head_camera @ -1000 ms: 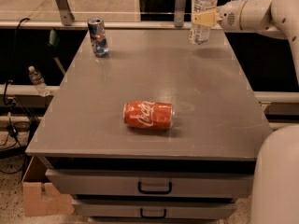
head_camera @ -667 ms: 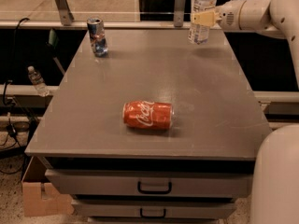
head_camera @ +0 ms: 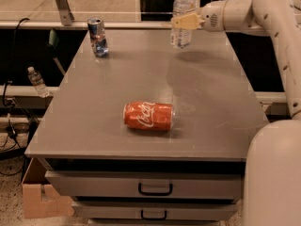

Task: Move blue plastic bottle near redbull can

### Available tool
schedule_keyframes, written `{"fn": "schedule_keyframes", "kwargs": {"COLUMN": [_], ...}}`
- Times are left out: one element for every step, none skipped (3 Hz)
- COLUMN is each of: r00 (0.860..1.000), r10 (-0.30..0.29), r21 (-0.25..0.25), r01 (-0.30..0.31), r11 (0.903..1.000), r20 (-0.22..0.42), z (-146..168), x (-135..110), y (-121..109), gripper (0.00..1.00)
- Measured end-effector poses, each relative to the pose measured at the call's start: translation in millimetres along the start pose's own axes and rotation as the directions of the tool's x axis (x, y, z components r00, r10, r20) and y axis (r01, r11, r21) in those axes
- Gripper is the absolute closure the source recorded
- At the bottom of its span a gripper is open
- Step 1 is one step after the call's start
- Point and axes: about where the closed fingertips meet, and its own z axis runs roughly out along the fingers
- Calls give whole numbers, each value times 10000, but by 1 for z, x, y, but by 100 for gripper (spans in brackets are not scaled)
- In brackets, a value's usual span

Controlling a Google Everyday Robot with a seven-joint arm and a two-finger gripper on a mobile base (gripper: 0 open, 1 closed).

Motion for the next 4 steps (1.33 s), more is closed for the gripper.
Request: {"fn": "schedule_keyframes", "kwargs": {"r00": [9998, 9989, 9953, 9862], "r10": [-171, -225, -338, -646], "r21": [-573, -1471, -2406, -2934], "r01": [172, 282, 549, 1076], "r11": [9982, 9887, 9691, 9499], "r20": [32, 405, 912, 1526], "z": [24, 68, 110, 141], "x": [-5, 3, 4, -12], "y": [40, 90, 127, 141], "gripper": [100, 100, 100, 100]}}
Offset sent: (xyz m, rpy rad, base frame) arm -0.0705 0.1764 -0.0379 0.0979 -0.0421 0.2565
